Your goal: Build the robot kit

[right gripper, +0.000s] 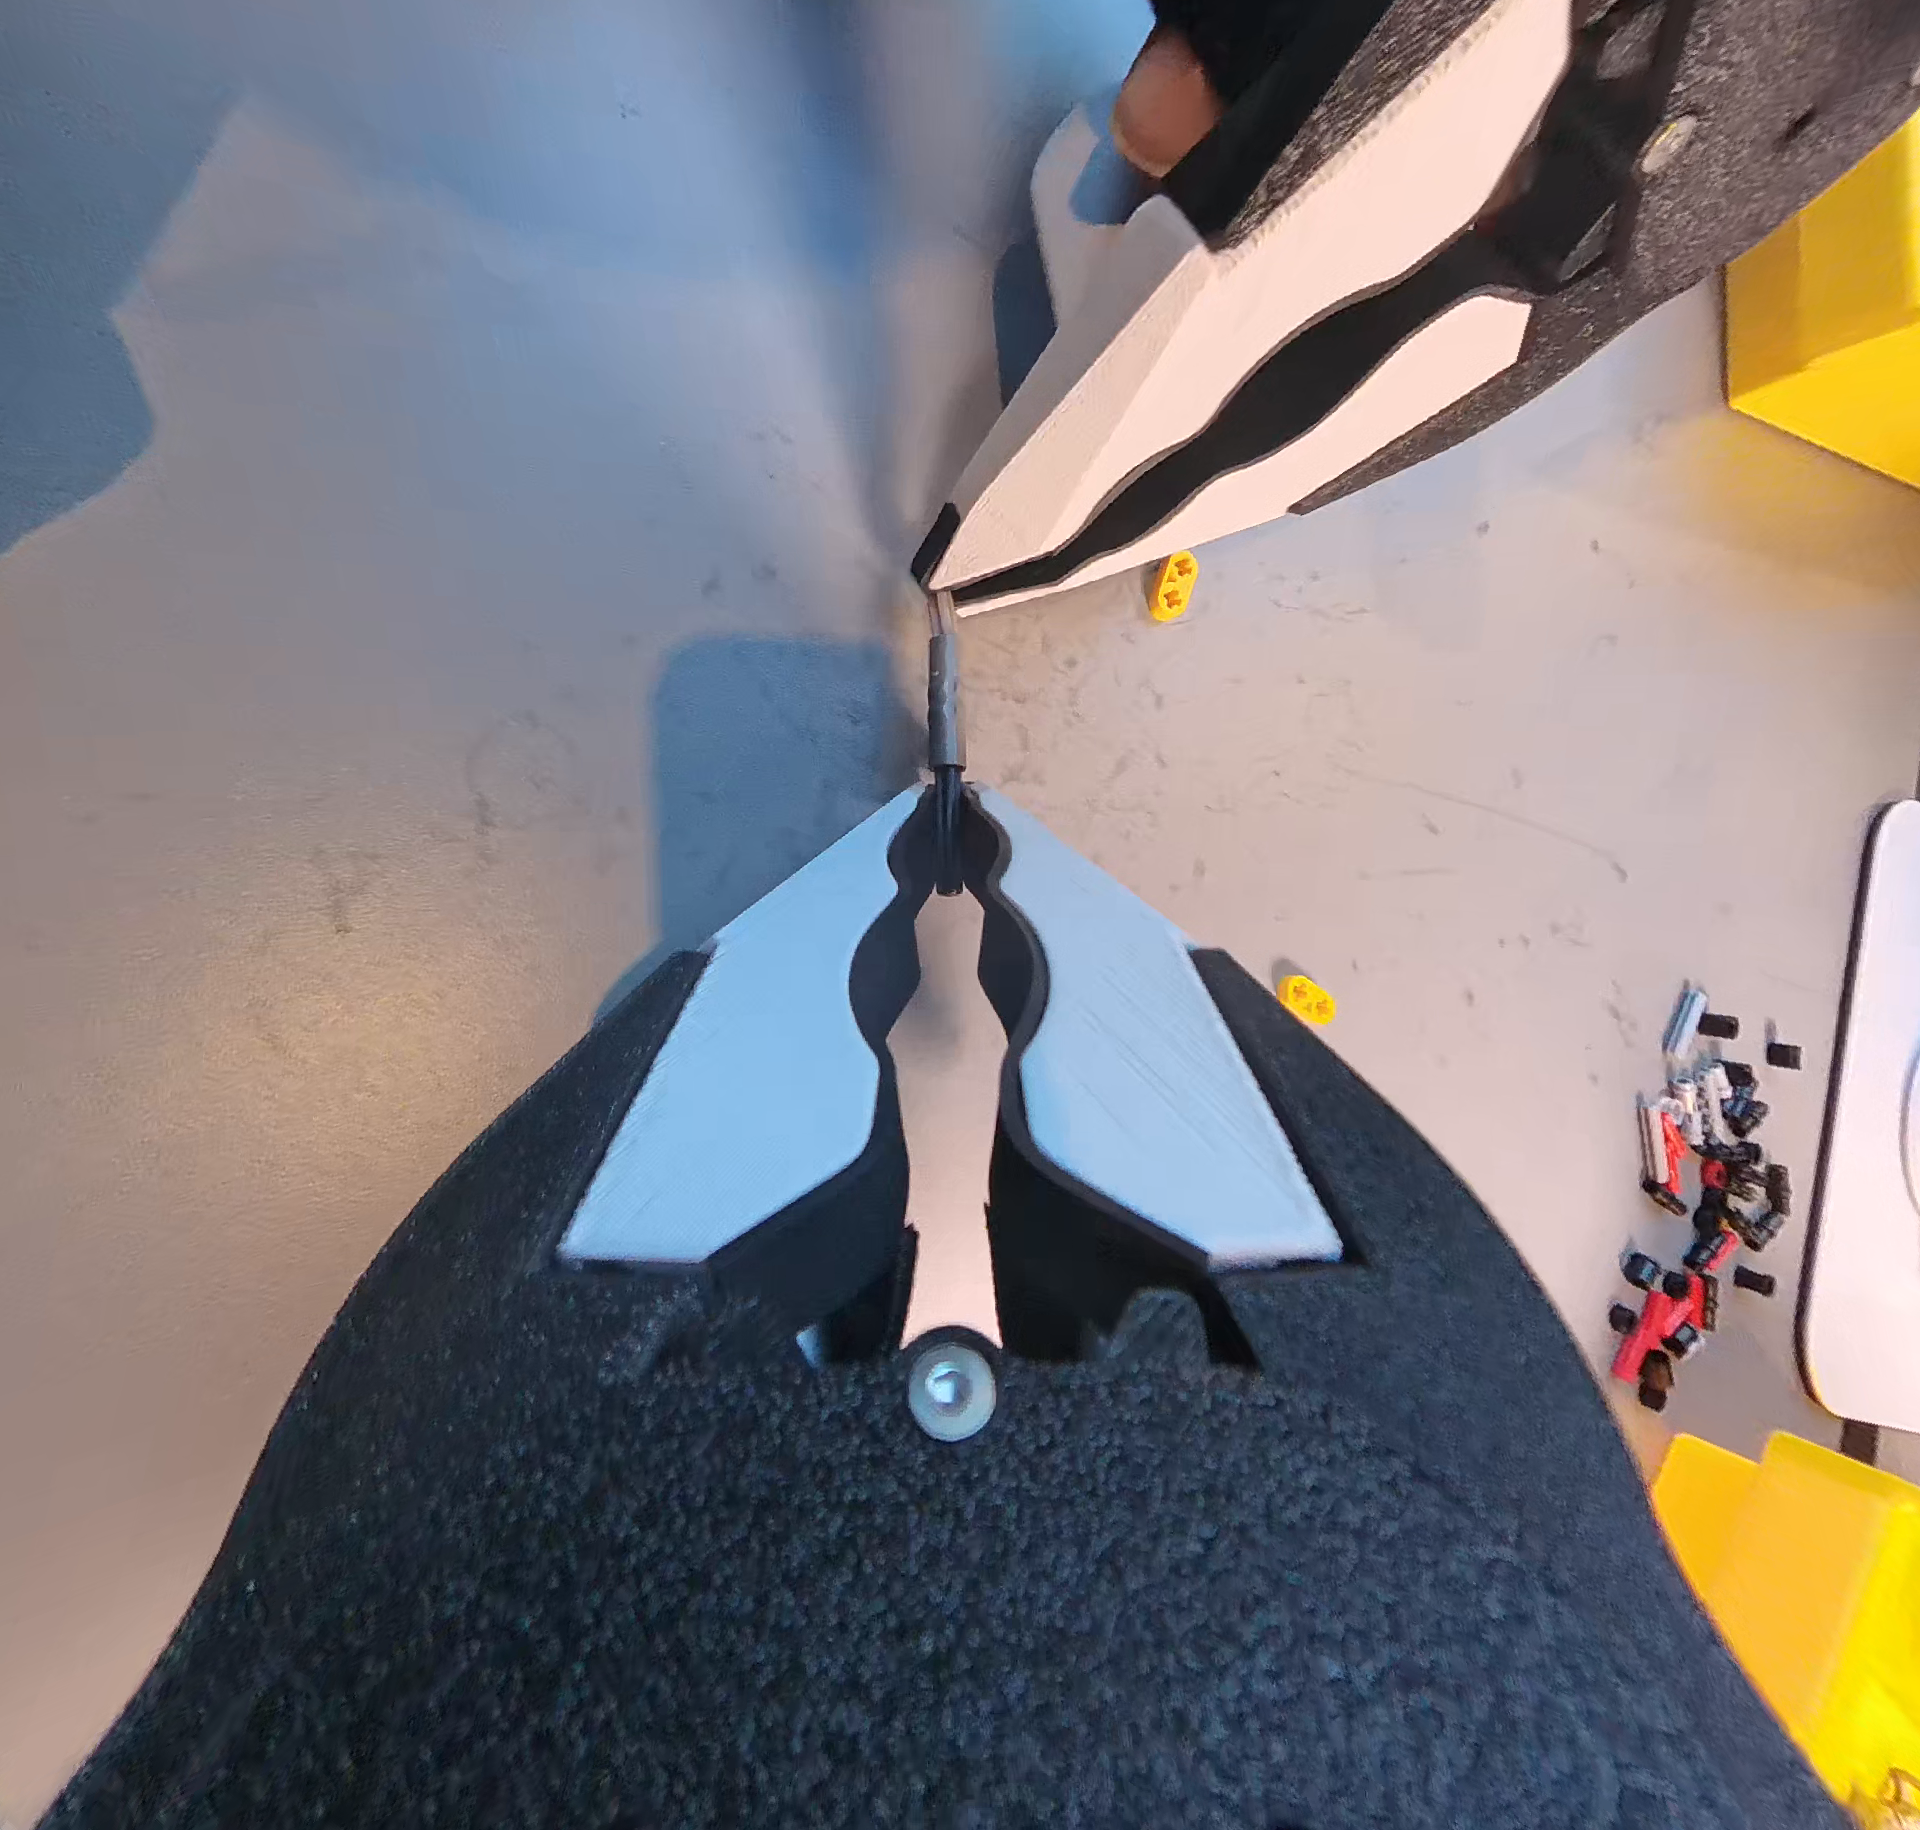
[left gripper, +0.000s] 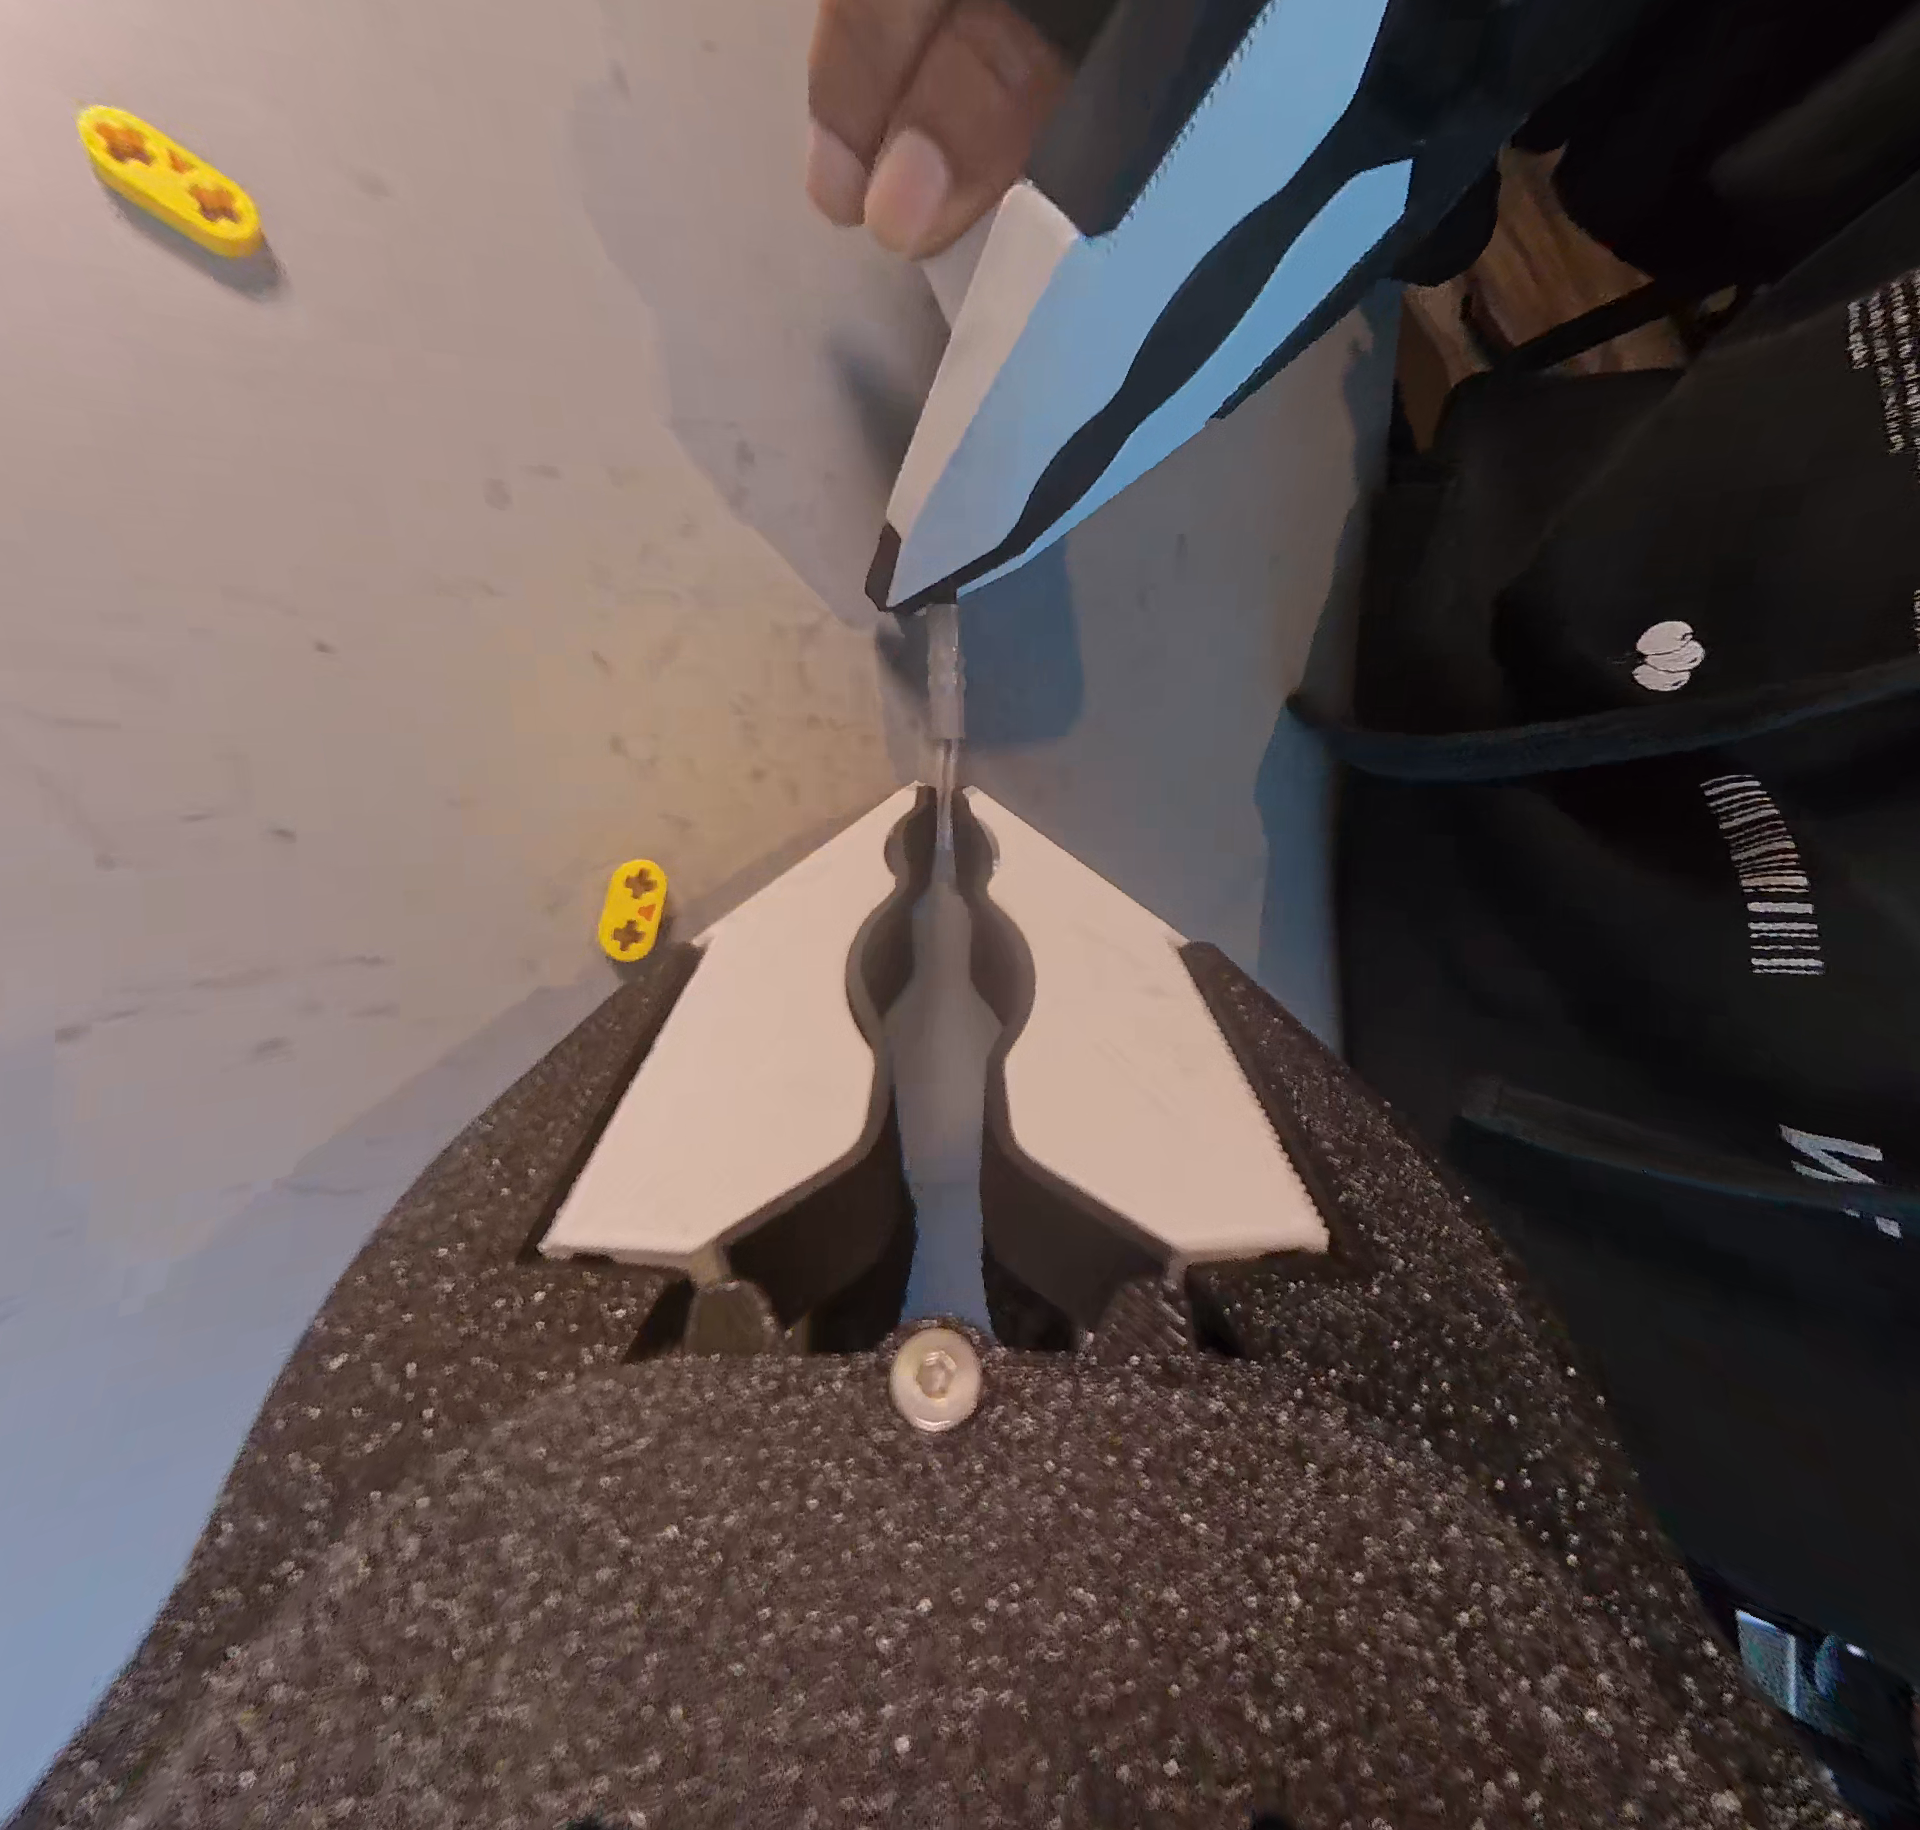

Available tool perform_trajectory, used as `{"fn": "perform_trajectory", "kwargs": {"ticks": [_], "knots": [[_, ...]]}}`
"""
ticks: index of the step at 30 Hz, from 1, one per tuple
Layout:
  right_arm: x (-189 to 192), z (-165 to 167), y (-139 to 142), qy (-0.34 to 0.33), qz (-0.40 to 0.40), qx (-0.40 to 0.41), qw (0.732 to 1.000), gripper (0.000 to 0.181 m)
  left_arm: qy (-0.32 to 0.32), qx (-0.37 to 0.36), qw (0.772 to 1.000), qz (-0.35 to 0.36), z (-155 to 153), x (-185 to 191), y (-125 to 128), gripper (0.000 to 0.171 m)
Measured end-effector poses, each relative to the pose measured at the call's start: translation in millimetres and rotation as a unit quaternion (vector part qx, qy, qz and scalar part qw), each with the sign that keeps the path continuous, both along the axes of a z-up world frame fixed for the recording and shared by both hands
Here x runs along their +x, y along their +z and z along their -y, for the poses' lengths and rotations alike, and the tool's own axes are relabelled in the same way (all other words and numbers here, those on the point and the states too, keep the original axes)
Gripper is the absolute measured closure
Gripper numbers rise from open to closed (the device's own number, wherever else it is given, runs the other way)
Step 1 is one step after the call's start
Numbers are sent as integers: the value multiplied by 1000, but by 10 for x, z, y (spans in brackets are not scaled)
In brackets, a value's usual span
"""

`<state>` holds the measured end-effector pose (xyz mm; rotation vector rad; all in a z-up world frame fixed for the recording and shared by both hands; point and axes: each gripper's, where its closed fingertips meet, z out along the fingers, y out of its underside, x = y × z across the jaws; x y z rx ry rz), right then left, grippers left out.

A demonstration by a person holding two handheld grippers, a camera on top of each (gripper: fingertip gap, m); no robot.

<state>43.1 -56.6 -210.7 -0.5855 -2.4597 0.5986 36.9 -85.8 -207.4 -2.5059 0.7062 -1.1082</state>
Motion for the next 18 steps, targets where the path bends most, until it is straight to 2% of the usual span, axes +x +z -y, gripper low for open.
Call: {"fn": "perform_trajectory", "kwargs": {"ticks": [7,18], "knots": [[12,-2,0,15,6,-24,1000,180,11,-5,999,49,-5,35,102,171],[36,10,13,-3,20,-53,998,170,2,-20,1000,14,4,76,-18,170]]}}
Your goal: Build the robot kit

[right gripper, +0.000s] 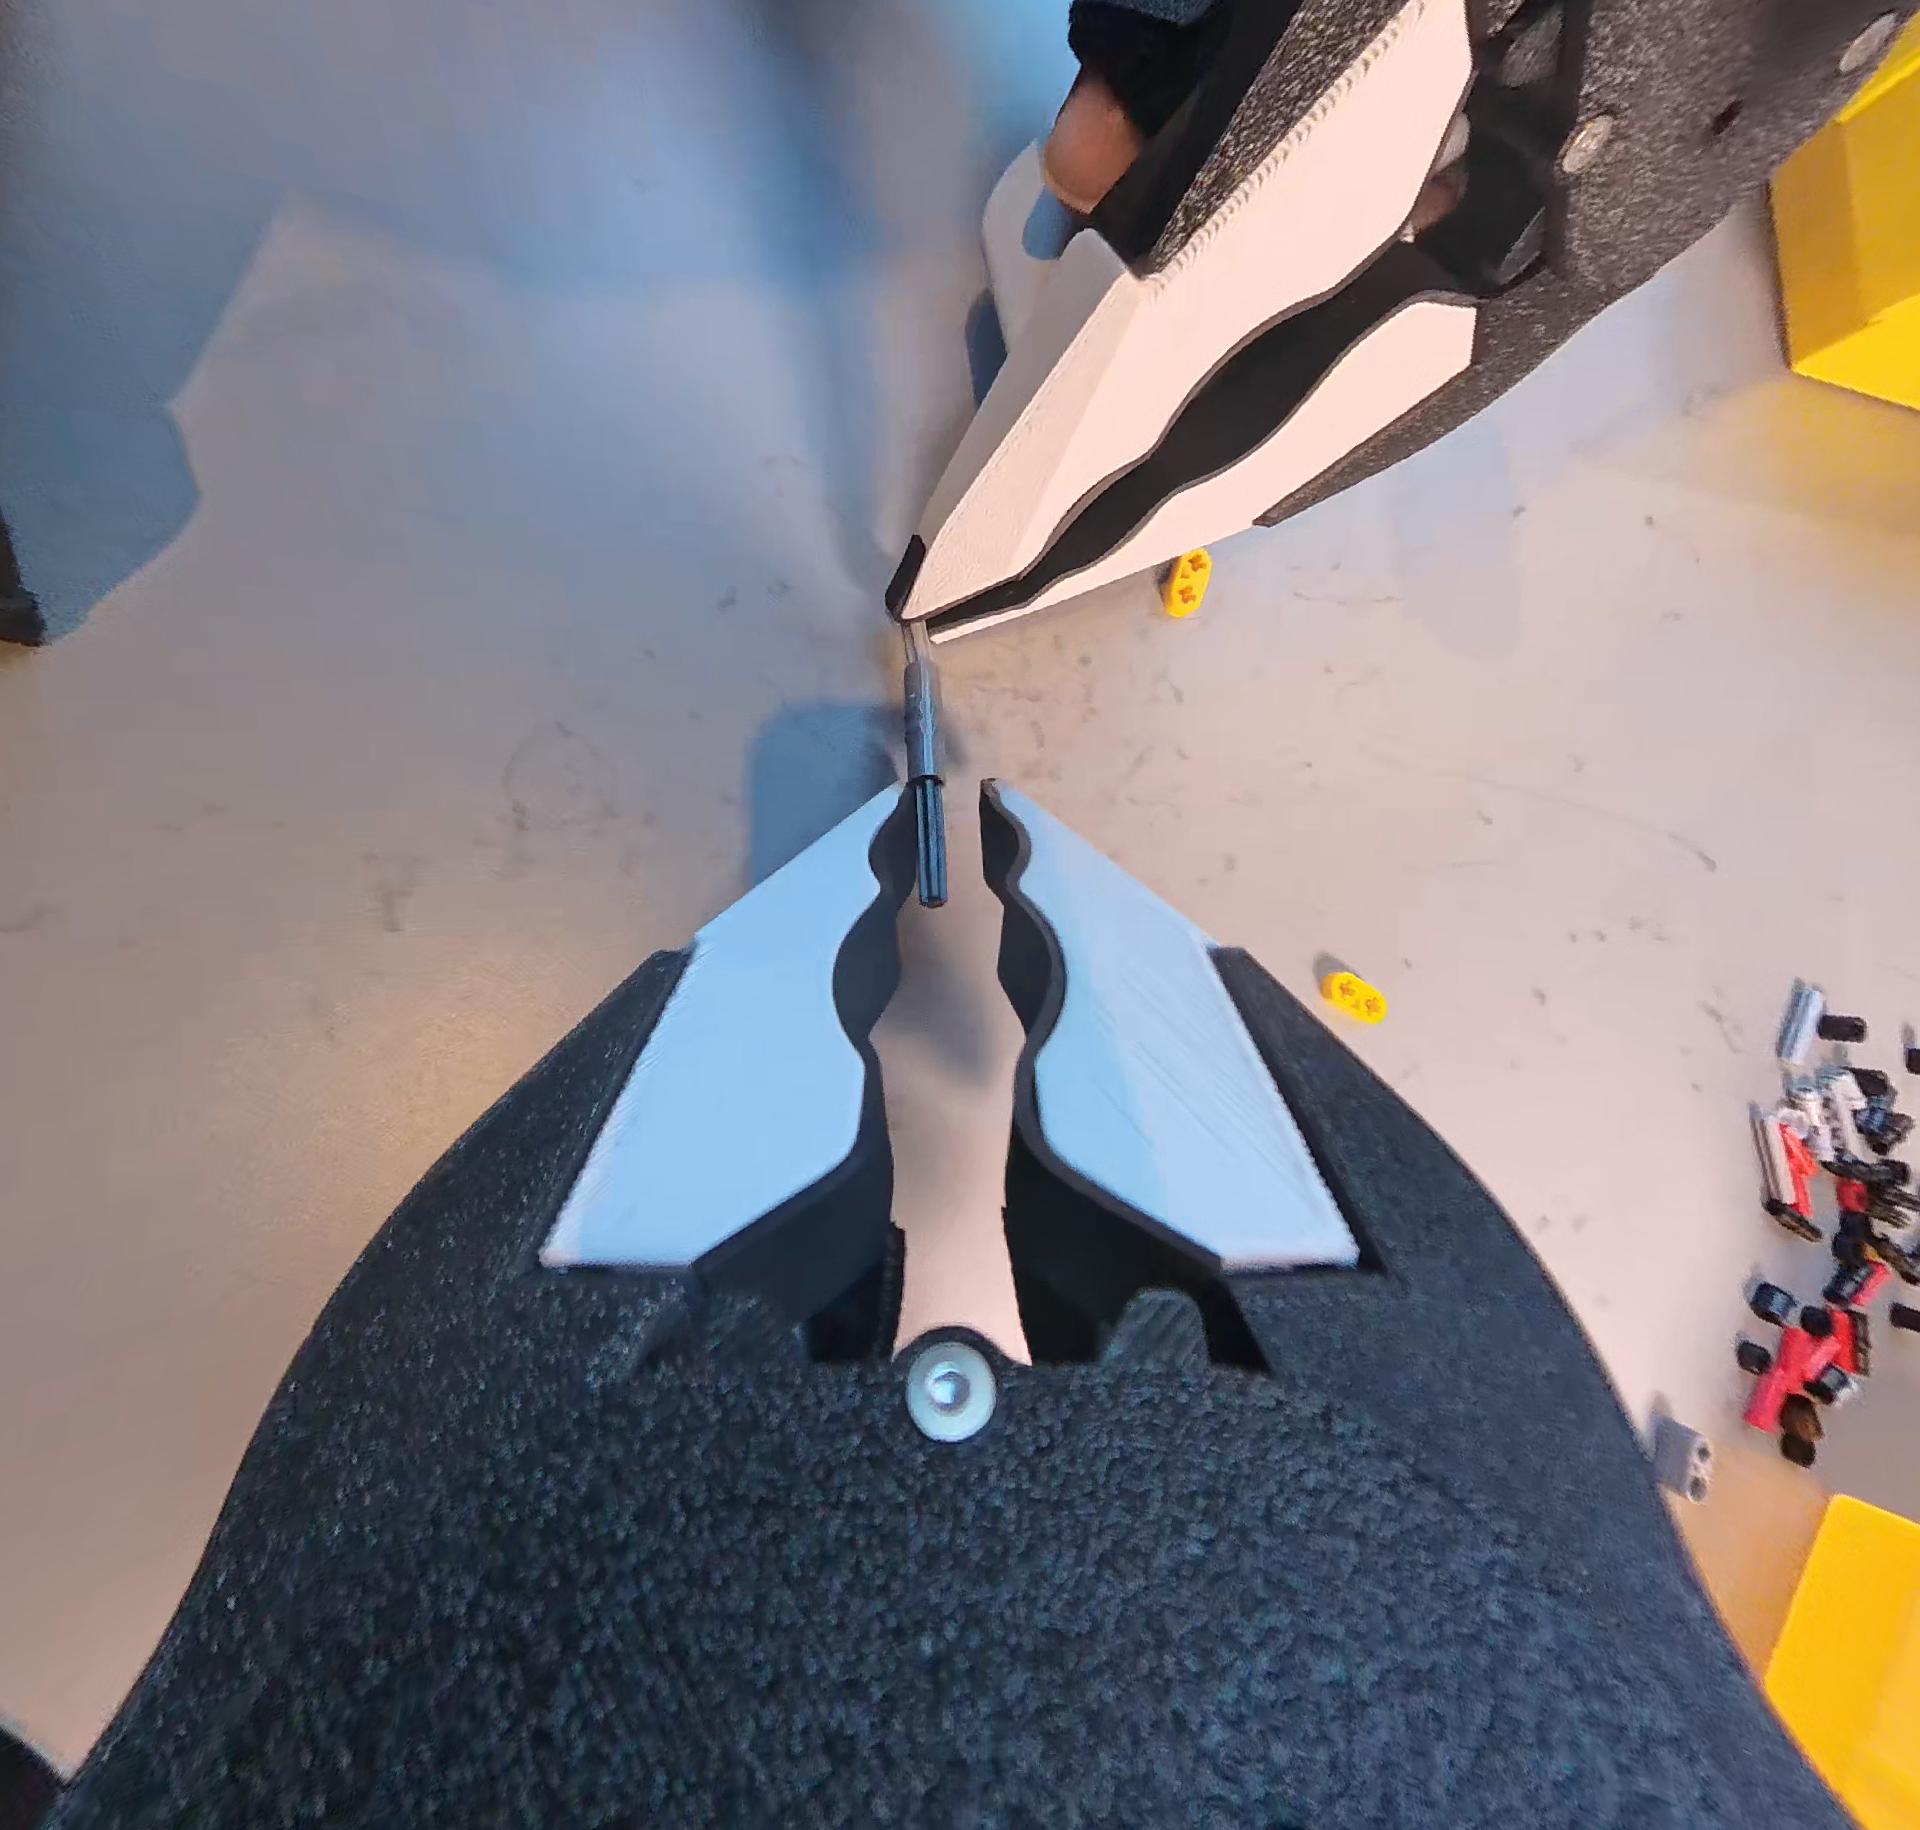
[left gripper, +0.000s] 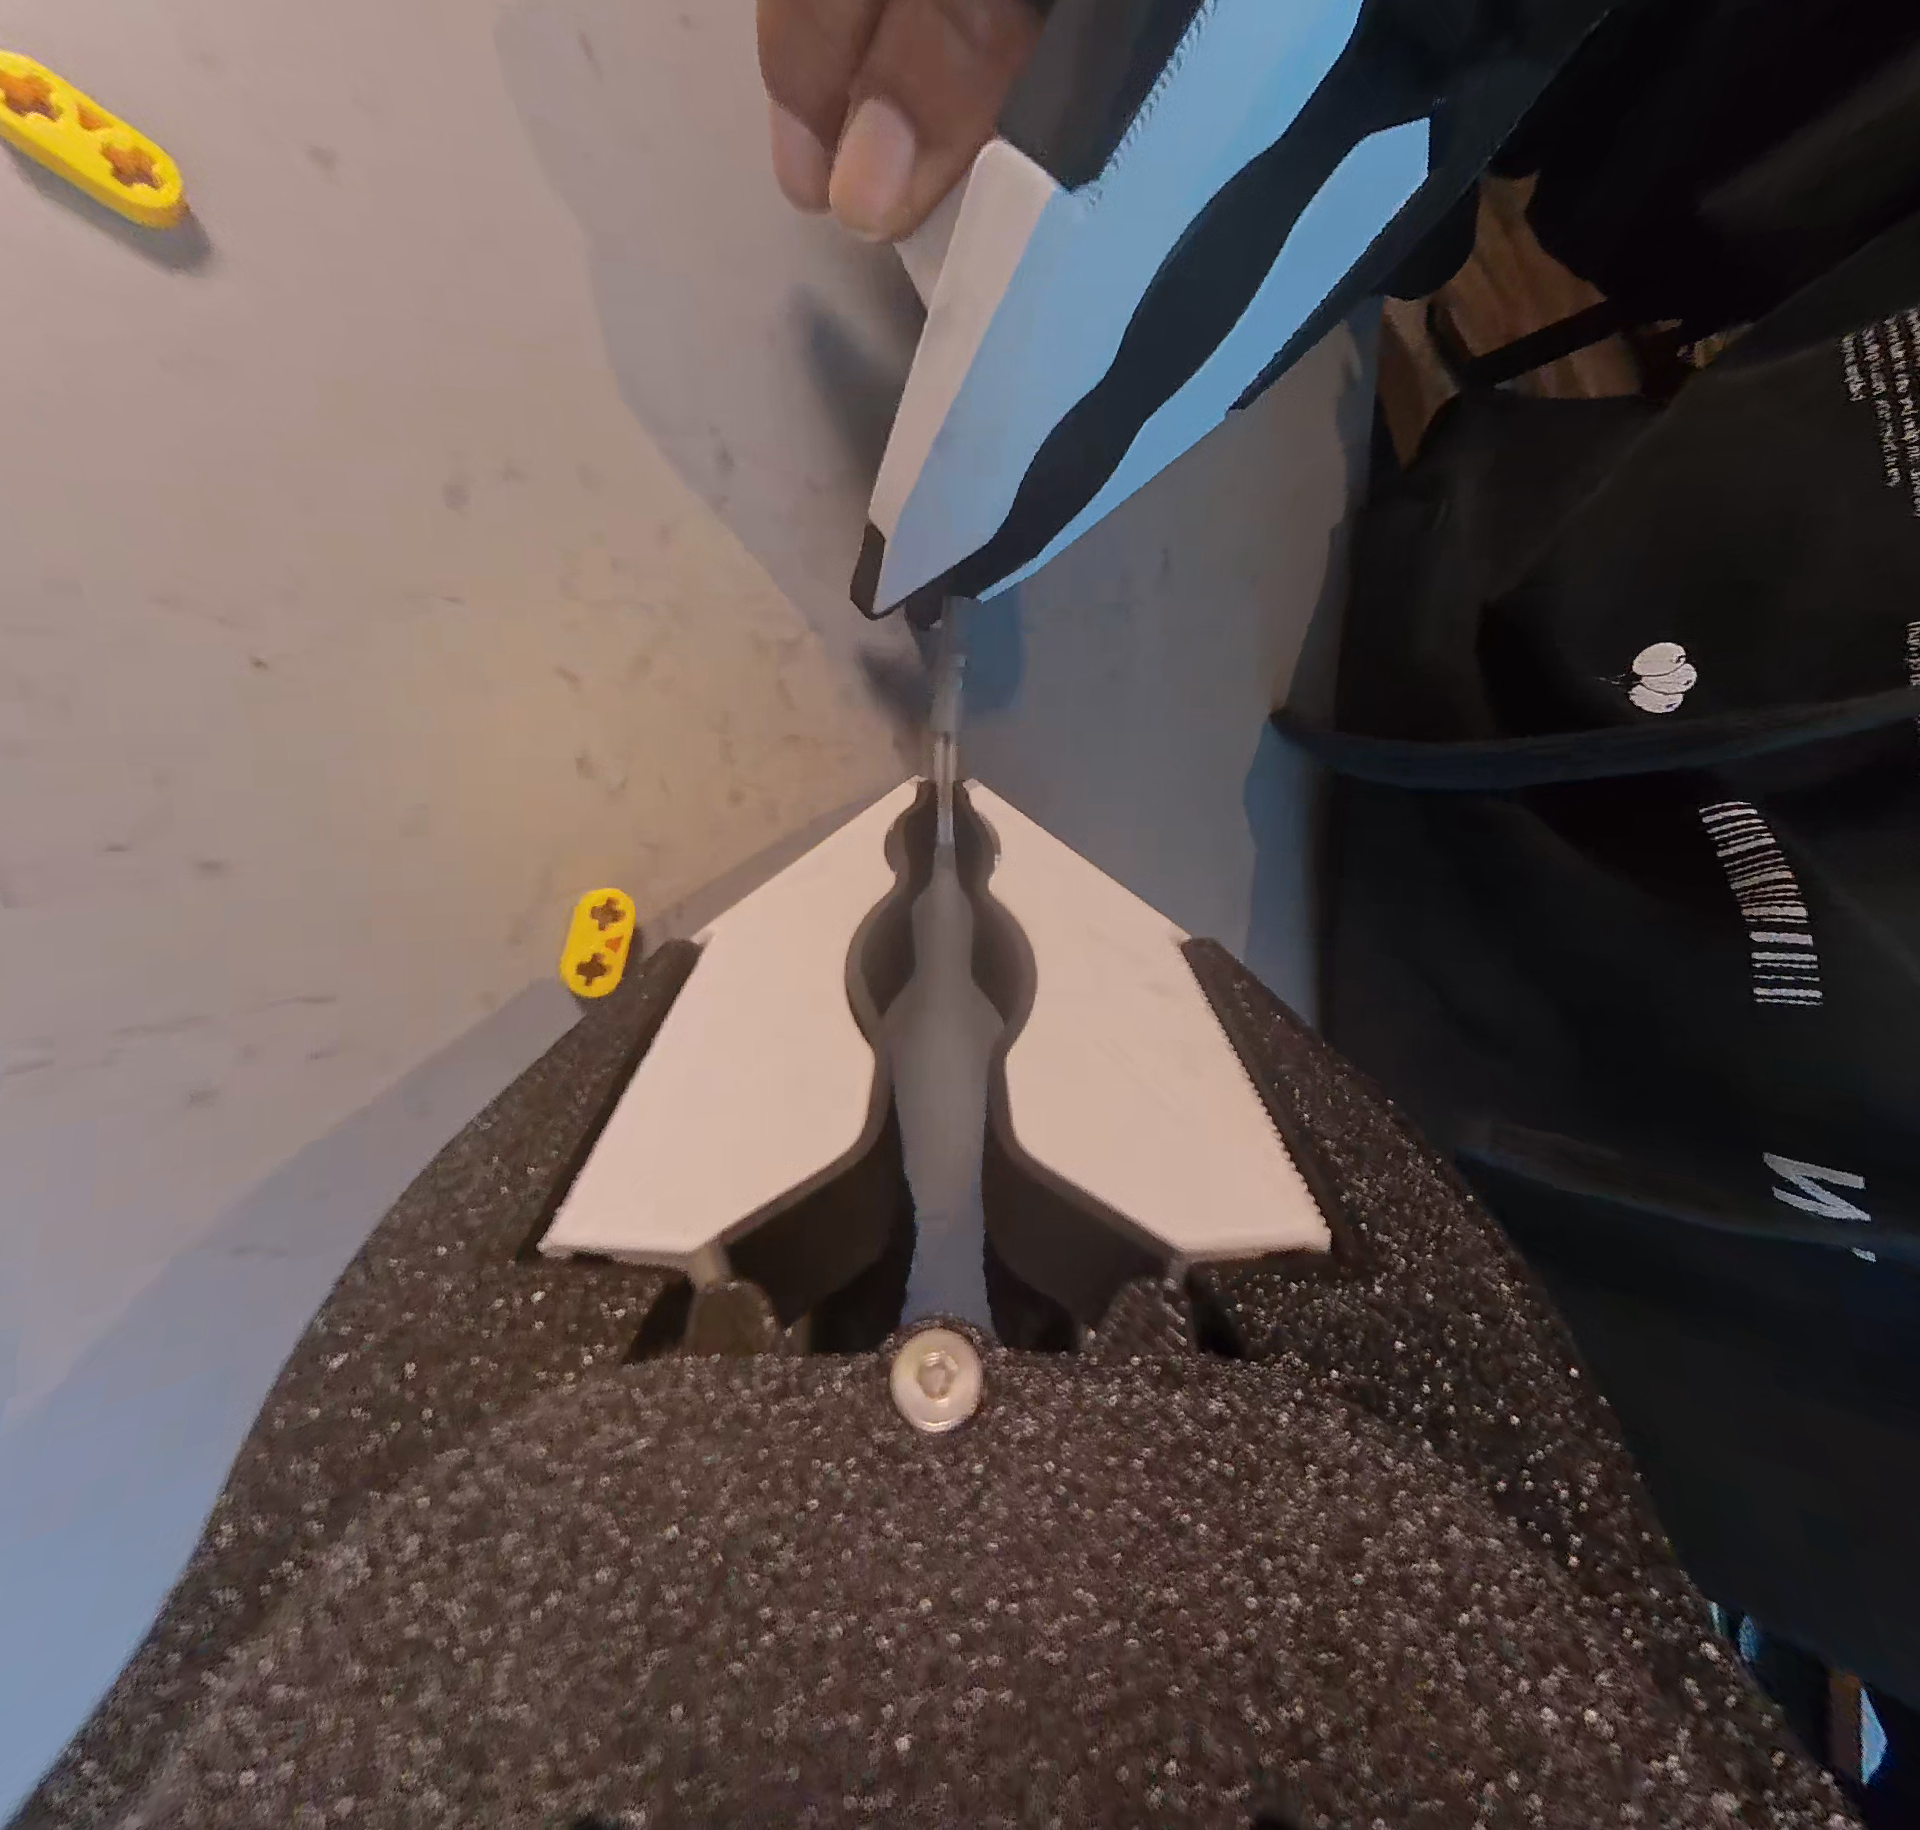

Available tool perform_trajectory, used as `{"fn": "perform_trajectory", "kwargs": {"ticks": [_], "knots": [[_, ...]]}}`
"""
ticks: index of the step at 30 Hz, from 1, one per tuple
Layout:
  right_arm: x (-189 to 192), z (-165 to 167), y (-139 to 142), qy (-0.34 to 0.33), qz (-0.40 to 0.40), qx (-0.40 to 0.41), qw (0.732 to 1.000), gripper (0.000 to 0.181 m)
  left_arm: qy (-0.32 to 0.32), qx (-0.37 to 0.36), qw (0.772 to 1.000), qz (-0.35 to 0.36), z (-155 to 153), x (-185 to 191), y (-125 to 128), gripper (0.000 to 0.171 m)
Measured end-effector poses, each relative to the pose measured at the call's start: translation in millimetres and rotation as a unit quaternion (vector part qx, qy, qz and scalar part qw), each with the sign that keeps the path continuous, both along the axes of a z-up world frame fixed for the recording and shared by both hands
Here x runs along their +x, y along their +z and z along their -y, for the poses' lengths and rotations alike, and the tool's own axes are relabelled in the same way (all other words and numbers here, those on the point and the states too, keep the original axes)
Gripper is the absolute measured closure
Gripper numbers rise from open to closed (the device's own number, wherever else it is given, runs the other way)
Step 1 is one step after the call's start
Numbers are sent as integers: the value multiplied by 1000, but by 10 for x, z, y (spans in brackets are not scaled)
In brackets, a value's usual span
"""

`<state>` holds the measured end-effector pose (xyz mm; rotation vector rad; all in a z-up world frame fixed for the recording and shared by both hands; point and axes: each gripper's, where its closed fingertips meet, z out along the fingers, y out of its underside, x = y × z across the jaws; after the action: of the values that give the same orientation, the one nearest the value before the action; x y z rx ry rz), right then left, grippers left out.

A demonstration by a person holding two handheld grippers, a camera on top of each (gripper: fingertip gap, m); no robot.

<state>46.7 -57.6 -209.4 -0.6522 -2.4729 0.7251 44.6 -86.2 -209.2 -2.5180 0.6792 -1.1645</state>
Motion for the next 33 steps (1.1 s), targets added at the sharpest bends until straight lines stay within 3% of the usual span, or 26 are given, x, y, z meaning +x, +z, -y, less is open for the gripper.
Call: {"fn": "perform_trajectory", "kwargs": {"ticks": [11,14,25,33], "knots": [[55,104,12,9,43,-71,996,165,-18,0,1000,-19,7,6,-8,170],[28,132,-22,10,41,-62,997,174,-21,-5,1000,-19,6,10,-7,170],[21,148,-20,16,48,-47,998,177,-17,-6,999,-31,2,39,-2,171],[18,156,-25,31,77,15,996,177,-15,-28,999,-35,-6,68,9,171]]}}
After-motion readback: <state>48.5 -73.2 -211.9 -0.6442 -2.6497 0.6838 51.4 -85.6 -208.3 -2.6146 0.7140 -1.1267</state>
